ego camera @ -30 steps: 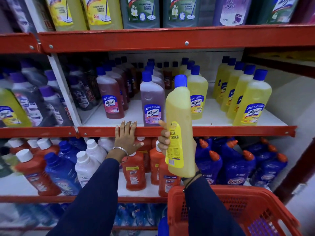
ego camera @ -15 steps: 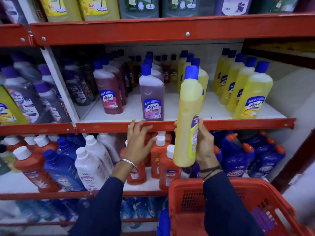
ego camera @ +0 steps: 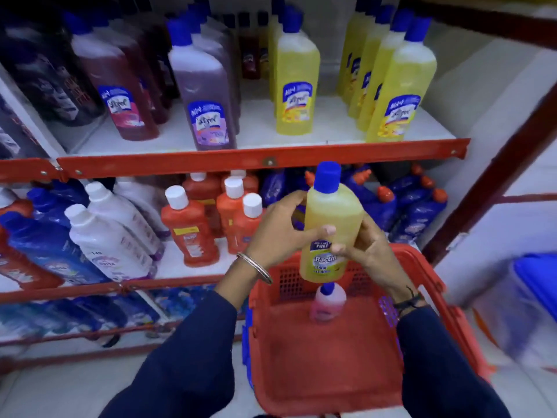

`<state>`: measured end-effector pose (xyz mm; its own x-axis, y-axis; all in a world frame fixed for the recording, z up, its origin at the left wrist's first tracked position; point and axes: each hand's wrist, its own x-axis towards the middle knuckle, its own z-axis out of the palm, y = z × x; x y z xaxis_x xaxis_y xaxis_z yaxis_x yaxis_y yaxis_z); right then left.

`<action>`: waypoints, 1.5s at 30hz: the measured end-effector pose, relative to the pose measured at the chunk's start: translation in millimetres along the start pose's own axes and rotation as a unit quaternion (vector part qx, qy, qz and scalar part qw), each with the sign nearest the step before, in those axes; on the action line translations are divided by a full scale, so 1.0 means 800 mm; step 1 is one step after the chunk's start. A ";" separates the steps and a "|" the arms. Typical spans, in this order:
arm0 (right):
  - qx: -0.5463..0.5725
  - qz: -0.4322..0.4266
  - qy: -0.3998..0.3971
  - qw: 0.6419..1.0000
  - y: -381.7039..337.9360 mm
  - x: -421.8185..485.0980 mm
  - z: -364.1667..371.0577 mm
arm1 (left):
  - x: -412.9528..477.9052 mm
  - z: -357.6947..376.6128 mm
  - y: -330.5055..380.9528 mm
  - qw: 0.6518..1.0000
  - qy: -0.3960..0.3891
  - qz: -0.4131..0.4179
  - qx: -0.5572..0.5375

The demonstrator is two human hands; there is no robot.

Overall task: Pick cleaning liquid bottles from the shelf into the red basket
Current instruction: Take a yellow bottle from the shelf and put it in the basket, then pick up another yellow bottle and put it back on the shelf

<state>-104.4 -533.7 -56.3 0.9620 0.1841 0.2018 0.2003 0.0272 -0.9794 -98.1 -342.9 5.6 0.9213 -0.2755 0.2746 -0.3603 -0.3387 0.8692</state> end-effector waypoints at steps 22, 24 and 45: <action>-0.460 0.221 -0.292 0.809 0.235 -0.086 -0.105 | -0.098 0.251 -0.207 0.941 -0.195 -0.231 0.156; -0.462 0.223 -0.303 0.803 0.243 -0.090 -0.105 | -0.105 0.258 -0.213 0.937 -0.199 -0.240 0.160; -0.325 0.020 -0.032 0.945 0.049 0.019 -0.162 | 0.035 0.117 -0.058 0.992 -0.065 -0.058 0.095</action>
<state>-57.8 -657.4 -90.2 0.9620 0.2318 0.1442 0.2566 -0.5870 -0.7679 -69.0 -418.8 -65.6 0.9357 -0.3348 0.1114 -0.2858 -0.5341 0.7957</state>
